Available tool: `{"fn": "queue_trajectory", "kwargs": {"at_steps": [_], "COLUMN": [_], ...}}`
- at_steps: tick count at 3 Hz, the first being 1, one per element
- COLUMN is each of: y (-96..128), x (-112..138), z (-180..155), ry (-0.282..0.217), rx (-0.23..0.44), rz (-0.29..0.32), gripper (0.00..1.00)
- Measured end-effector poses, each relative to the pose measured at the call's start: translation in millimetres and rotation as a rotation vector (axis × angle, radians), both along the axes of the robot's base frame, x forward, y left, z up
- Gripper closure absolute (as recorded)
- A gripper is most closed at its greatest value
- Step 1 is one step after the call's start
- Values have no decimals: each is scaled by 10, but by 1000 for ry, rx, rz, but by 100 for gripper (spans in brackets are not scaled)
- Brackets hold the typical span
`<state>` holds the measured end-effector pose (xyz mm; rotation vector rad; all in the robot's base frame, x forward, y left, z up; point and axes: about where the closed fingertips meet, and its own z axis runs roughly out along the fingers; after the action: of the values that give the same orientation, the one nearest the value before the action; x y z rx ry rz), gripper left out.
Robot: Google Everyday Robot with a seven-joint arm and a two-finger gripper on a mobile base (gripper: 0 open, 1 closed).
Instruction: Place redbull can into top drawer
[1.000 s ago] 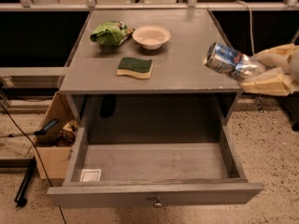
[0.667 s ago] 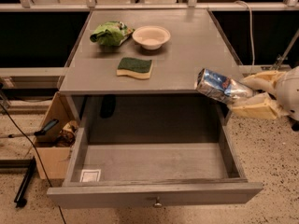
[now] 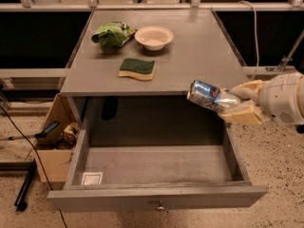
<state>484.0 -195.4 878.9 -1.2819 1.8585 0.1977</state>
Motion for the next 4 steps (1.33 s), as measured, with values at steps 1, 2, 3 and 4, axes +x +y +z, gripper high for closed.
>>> {"fn": "queue_trajectory", "kwargs": {"at_steps": [1,2,3,4], "y": [201,397,582,816], "x": [-64,-185,-250,-147], "z": [-555,-1060,-1470,-1772], "ry": [107,203,276,319], "rx": [0,-2,-11,-25], "rz": [23,49,76,110], "gripper": [100,100,100,100]}}
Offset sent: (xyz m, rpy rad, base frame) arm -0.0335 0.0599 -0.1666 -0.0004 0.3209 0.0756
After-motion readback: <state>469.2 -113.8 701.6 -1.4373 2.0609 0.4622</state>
